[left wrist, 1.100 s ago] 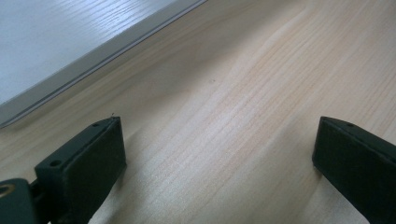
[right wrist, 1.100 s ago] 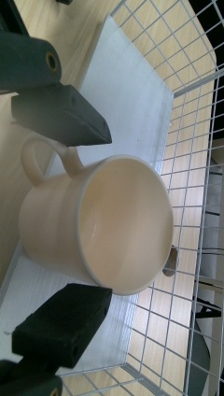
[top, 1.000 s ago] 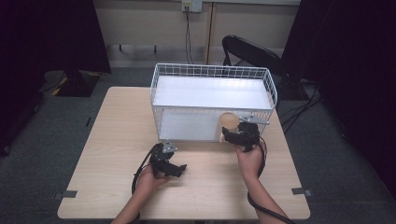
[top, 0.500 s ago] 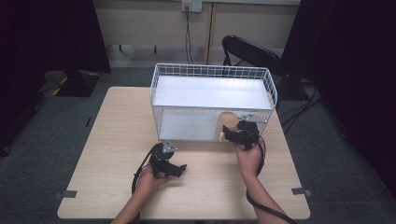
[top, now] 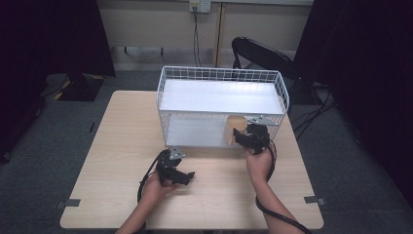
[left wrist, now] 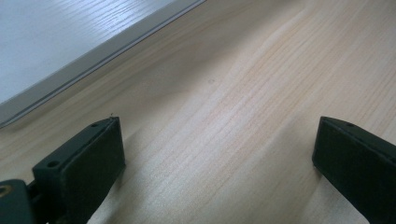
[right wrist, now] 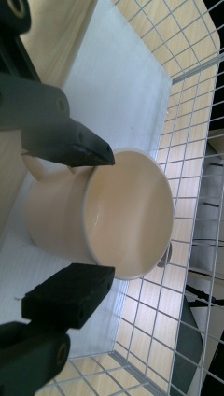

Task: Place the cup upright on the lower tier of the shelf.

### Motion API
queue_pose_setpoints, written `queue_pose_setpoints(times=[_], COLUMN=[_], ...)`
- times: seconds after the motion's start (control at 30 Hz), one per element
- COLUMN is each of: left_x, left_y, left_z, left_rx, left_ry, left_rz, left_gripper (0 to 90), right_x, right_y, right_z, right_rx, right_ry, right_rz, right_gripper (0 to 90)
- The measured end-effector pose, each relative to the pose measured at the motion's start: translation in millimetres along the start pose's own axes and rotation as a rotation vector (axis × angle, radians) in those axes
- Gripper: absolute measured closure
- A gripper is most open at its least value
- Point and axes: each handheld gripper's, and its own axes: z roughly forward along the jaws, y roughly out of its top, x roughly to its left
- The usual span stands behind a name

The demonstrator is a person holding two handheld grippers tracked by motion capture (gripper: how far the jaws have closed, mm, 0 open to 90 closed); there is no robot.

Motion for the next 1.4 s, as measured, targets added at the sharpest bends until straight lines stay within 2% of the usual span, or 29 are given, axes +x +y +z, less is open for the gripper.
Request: queue_pose_setpoints(times=[0.5,0.73,0.93,1.0,1.13,1.27,1.4], left_x=[0.0,-0.1,0.0,0.0,0.0,-1.2,-1.2], left_y=[0.0,0.0,0.0,0.0,0.0,-0.5,-0.8], left_z=[0.0,0.0,0.0,0.0,0.0,-0.2,-0.3], left_rx=[0.000,0.000,0.000,0.000,0.000,-0.002,-0.002], left_ry=[0.000,0.000,0.000,0.000,0.000,0.006,0.006], left_rz=[-0.001,-0.001,0.000,-0.001,0.000,-0.012,-0.012], left_gripper=[1.8,1.8,1.8,1.8,1.8,1.7,1.6], right_x=[2.4,-0.5,-2.6,-2.9,-2.0,-0.2,1.5], right_y=[4.8,6.0,5.9,6.0,4.2,1.4,-1.8], right_z=[4.7,6.1,4.6,3.2,-1.0,-6.4,-12.9], right_rx=[-0.007,-0.014,-0.018,-0.016,-0.019,-0.025,-0.020], right_ry=[-0.025,-0.015,-0.015,-0.009,0.021,0.046,0.078], right_rz=[-0.007,0.006,0.010,0.008,0.006,-0.020,-0.021], right_gripper=[55.4,54.8,40.0,33.3,25.4,20.6,16.6])
